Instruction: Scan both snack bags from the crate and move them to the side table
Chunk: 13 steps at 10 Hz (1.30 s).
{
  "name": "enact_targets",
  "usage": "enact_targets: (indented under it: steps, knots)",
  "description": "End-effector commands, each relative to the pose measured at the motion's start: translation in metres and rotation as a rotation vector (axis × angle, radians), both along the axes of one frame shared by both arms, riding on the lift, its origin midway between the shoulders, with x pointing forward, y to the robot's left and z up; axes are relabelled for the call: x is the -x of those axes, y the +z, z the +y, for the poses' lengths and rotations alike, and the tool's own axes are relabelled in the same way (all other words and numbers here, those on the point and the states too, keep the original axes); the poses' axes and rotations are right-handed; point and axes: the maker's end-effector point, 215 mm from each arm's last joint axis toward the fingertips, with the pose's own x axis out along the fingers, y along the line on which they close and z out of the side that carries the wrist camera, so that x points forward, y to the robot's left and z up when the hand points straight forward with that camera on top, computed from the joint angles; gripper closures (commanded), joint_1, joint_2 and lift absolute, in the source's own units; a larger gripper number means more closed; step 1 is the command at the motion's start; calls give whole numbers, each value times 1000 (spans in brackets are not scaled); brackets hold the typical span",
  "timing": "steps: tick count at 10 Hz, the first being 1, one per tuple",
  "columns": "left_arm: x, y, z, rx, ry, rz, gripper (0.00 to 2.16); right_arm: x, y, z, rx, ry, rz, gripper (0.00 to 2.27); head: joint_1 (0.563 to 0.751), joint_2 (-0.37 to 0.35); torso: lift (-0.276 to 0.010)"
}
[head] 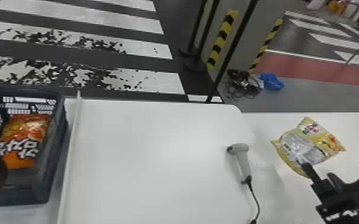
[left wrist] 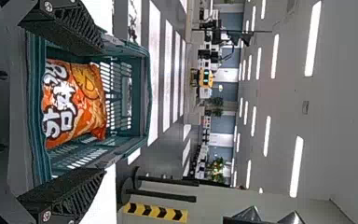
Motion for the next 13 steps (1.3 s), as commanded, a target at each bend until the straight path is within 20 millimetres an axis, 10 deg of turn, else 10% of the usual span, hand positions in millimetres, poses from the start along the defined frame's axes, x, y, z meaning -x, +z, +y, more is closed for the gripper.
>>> enact_targets:
  steps: [1,4,6,10,13]
  knots:
    - [-1,1,-2,2,-6,-1,100,1,-14,-12,-2,-23,26,2199,695,-350,-99]
    - [-2,4,-2,6,-10,-7,100,-3,-28,-23,21,-53,63,1565,695,-350,-99]
    - [-2,5,-2,3,-16,-9,100,-4,-29,-20,16,-49,61,-2,695,-350,-99]
    - [-2,8,-5,5,-21,-14,100,0,0,-13,61,-45,6,46,695,-350,-99]
    - [-1,18,-10,13,-26,-29,100,-22,64,80,218,128,-84,46,695,-350,-99]
